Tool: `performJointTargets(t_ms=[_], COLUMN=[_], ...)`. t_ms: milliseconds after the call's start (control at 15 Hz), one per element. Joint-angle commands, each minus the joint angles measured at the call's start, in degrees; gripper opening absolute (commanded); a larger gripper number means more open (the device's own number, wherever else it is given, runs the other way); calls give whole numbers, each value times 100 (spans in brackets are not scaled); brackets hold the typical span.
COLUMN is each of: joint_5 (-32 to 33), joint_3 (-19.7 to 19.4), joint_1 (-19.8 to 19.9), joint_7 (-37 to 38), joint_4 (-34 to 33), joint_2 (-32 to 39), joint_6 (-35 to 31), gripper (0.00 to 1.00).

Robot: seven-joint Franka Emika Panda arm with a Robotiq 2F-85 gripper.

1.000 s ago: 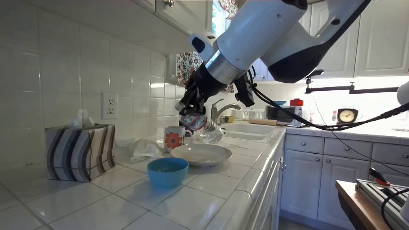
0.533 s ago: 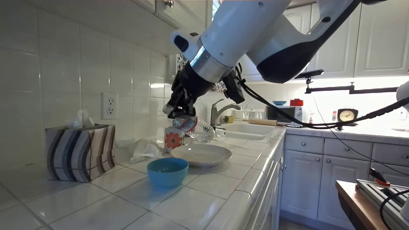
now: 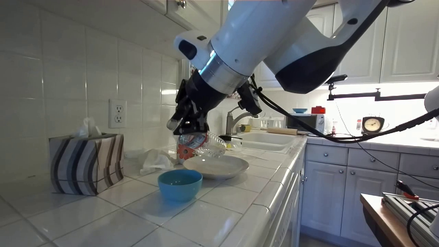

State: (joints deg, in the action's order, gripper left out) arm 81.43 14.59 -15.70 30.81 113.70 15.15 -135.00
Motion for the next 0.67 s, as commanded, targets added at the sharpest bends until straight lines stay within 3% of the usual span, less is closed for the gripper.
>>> performJointTargets(t_ms=[0, 600], joint_5=[-187, -377], joint_3=[22, 93], joint_1=[-88, -187], joint_7=[-218, -121], joint_4=[-71, 230], joint_2=[57, -28], joint_6=[99, 217], gripper=[11, 11])
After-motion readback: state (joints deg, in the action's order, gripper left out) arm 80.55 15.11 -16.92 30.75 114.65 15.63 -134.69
